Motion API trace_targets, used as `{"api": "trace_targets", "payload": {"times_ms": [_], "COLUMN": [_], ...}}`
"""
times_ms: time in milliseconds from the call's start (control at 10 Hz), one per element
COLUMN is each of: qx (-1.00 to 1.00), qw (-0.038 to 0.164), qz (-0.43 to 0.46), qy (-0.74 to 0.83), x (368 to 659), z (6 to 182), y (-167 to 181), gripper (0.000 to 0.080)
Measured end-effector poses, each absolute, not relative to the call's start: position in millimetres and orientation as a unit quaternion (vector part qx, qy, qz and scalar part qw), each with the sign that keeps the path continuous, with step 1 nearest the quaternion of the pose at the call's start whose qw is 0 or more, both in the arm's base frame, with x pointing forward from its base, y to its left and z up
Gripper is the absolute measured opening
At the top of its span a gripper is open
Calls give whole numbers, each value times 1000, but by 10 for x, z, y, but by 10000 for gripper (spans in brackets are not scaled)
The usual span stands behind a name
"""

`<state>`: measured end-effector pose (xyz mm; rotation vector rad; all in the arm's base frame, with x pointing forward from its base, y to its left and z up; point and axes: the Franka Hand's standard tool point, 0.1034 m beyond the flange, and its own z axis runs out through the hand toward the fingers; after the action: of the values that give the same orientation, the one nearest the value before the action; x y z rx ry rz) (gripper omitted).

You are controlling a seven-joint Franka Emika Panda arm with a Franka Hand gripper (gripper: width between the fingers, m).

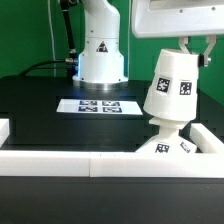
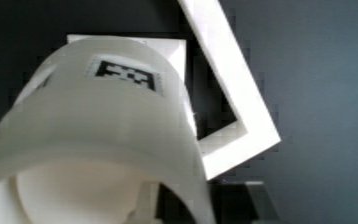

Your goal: Assemble lamp

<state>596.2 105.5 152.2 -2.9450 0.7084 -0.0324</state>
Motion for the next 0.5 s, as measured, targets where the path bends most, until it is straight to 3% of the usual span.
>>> {"api": "trace_targets", "payload": {"times_ms": [100,200,300,400,500], "qx": [-970,-970,-969,-968,-968], "qw": [56,57,56,56,53], "qz": [-9,-8,-4,-1,9], "qy": [235,238,241,245,246], "x": [5955,5937,5846,5761,5698], "z": [1544,1570,1580,1602,1636], "y": [1028,1001,972,908,855], "gripper": [259,259,462,595,595]}}
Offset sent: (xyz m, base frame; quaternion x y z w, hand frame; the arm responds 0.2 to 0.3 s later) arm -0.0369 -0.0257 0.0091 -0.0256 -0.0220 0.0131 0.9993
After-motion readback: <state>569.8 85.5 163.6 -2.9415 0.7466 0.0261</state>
